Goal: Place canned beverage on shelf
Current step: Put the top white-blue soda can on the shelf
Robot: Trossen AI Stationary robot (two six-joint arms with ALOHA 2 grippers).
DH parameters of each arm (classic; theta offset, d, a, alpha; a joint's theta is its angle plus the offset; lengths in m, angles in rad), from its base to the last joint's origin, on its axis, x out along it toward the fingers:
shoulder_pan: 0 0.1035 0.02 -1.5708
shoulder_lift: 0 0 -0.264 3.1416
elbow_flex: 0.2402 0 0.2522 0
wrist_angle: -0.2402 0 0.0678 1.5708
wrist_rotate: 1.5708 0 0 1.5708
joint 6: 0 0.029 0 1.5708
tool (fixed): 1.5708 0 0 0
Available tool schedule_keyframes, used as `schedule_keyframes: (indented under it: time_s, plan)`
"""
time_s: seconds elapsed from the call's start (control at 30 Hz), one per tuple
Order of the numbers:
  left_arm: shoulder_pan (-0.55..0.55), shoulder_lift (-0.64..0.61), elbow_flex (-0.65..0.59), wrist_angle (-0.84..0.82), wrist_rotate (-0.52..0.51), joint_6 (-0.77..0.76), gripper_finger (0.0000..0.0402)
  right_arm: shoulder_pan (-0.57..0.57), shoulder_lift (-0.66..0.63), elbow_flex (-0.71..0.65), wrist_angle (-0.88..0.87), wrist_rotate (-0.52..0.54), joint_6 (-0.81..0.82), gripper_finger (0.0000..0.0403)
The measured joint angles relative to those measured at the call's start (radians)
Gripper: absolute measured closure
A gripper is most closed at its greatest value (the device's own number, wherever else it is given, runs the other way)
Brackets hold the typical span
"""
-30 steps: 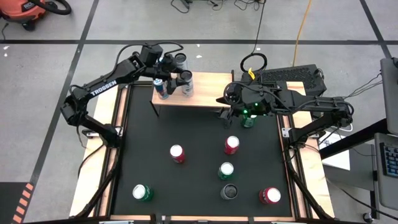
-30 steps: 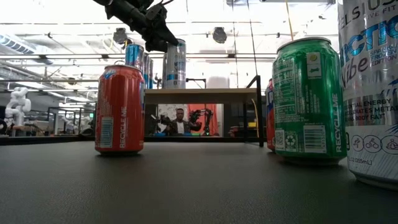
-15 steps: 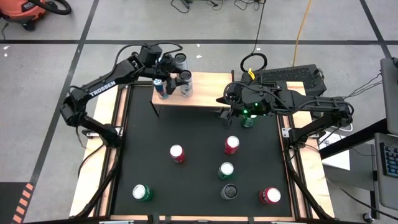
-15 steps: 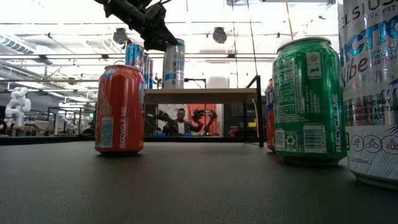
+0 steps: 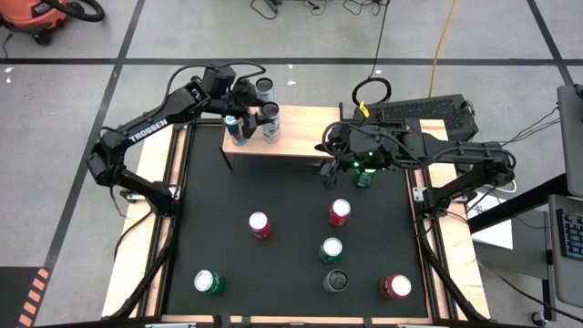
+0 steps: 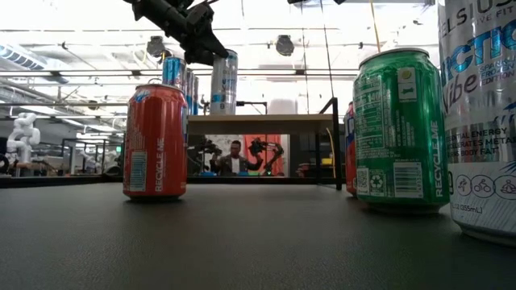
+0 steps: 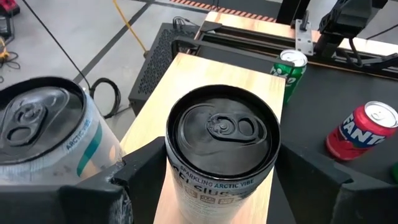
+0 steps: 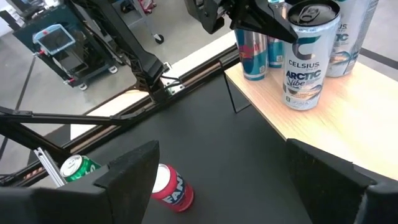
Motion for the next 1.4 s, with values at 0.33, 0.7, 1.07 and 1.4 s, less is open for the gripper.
schedule_keyframes:
  time_s: [0.33,0.7,1.07,1.4]
  plan:
    - [0.000,-0.002,0.002,-0.033,-0.016,0.007,0.0130,0.000,0.000,0.000,0.000,-0.001,-0.003,0.0076]
    - [0.000,-0.002,0.002,-0.035,-0.024,0.006,0.0114,-0.001,0.000,0.000,-0.001,-0.002,-0.008,0.0076]
    - [0.000,-0.019,0.048,-0.054,-0.043,0.000,0.0060,-0.038,0.000,0.000,-0.004,-0.002,-0.021,0.0076]
    - [-0.003,-0.127,0.051,-0.108,-0.046,-0.108,0.0059,-0.146,0.045,0.000,0.105,-0.059,-0.137,0.0108]
